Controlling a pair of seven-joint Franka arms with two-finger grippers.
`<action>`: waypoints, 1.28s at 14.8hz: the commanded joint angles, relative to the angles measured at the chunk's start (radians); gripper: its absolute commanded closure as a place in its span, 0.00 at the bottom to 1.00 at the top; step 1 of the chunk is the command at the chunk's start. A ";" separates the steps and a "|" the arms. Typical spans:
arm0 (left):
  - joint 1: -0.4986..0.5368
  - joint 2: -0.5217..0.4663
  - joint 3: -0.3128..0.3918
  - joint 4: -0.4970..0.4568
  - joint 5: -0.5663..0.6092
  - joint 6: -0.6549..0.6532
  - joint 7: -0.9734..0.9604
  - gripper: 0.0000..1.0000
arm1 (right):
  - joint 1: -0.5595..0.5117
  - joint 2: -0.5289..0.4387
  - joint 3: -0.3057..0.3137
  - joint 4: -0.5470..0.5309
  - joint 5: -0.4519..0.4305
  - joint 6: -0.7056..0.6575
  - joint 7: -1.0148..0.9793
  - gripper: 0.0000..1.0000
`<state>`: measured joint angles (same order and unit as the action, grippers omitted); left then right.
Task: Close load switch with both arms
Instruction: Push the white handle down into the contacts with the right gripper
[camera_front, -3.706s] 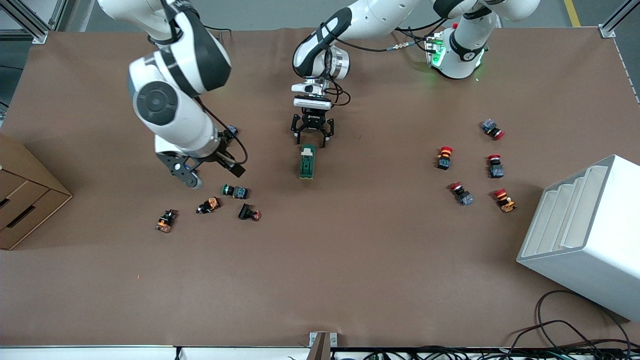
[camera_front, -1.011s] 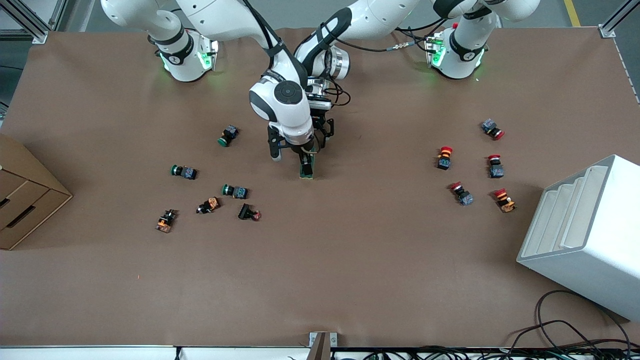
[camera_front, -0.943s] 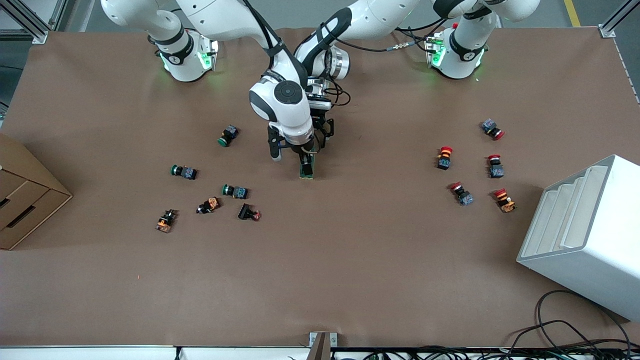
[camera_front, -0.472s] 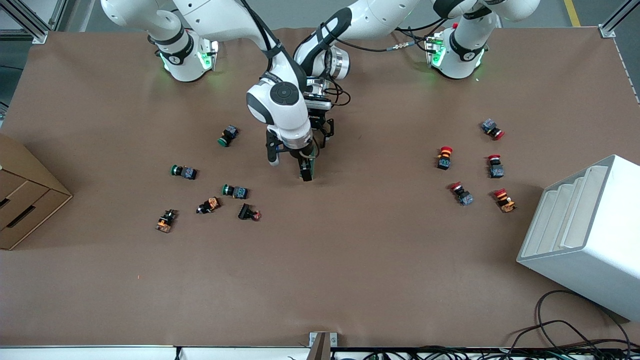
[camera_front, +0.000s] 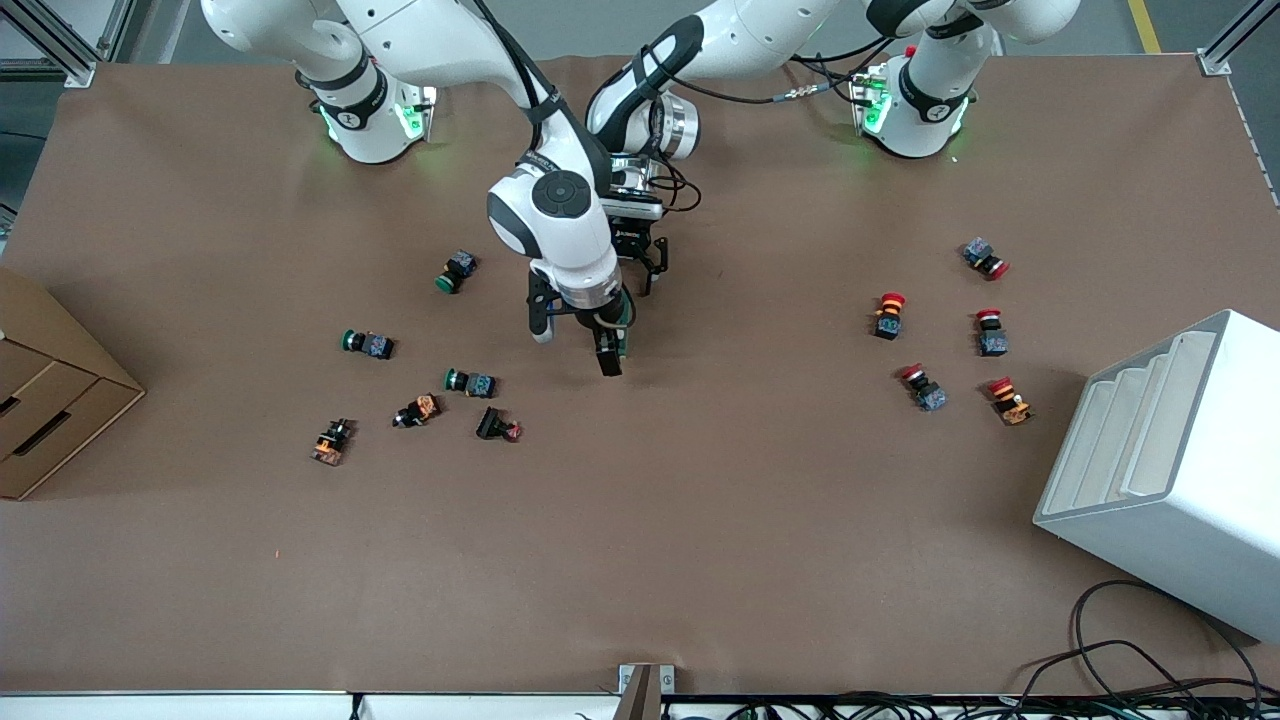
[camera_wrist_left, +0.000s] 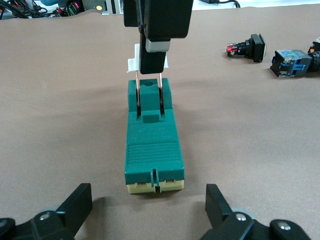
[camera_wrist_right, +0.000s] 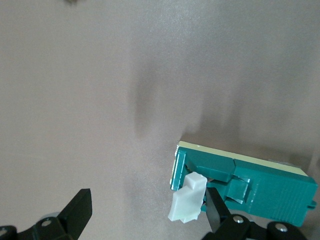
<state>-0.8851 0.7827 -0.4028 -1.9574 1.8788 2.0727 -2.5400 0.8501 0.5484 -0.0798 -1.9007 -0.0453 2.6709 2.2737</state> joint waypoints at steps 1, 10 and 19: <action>0.000 0.066 0.007 0.015 0.005 0.021 -0.008 0.01 | -0.017 0.050 0.006 0.058 -0.036 0.009 0.026 0.00; 0.000 0.066 0.007 0.015 0.003 0.021 -0.006 0.01 | -0.049 0.087 0.006 0.103 -0.038 0.007 -0.006 0.00; 0.001 0.067 0.007 0.019 0.003 0.021 -0.005 0.01 | -0.079 0.110 0.006 0.127 -0.038 0.010 -0.046 0.00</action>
<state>-0.8850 0.7829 -0.4026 -1.9573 1.8788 2.0724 -2.5400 0.8231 0.6104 -0.0622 -1.8281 -0.0452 2.6523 2.2696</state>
